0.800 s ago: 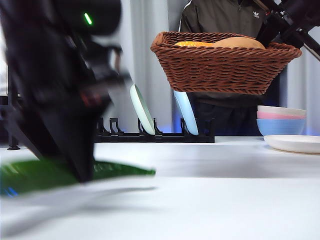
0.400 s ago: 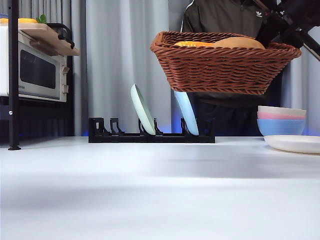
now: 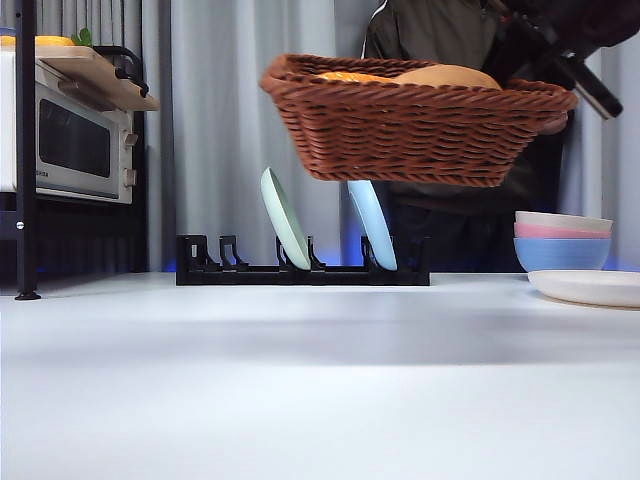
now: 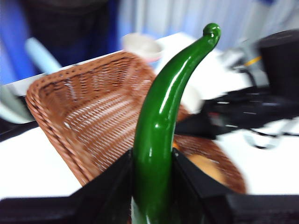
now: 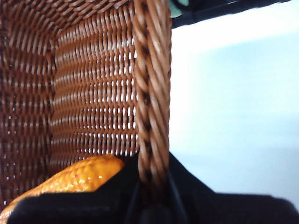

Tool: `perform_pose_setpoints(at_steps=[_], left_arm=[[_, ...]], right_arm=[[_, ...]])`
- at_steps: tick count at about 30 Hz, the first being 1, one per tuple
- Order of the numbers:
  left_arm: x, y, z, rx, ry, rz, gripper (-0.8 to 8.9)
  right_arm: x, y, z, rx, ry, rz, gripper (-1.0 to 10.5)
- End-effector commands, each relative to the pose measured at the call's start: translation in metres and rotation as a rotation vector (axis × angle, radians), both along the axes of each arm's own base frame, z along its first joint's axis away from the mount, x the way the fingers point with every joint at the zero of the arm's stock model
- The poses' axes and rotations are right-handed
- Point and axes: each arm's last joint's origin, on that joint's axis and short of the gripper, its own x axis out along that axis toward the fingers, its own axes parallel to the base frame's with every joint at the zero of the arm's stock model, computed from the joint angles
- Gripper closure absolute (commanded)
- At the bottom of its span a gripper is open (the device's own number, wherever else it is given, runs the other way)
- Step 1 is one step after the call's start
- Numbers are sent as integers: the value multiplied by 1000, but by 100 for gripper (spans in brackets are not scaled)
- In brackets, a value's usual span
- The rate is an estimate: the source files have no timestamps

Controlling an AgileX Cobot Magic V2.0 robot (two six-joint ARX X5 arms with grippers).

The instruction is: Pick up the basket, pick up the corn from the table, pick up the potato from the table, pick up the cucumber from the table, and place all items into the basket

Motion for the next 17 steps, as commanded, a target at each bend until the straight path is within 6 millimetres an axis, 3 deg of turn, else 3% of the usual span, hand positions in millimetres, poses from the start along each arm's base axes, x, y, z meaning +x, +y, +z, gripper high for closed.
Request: perform_pose_setpoints(at_steps=[1, 9, 17], left_arm=[[23, -20, -12, 112, -17, 36, 821], [67, -61, -44, 269, 33, 67, 821], [78, -63, -65, 394, 95, 141, 802]], right_arm=[[-3, 8, 9, 19, -37, 30, 962], [-9, 20, 5, 7, 0, 76, 962], [-11, 21, 4, 1, 20, 83, 962]])
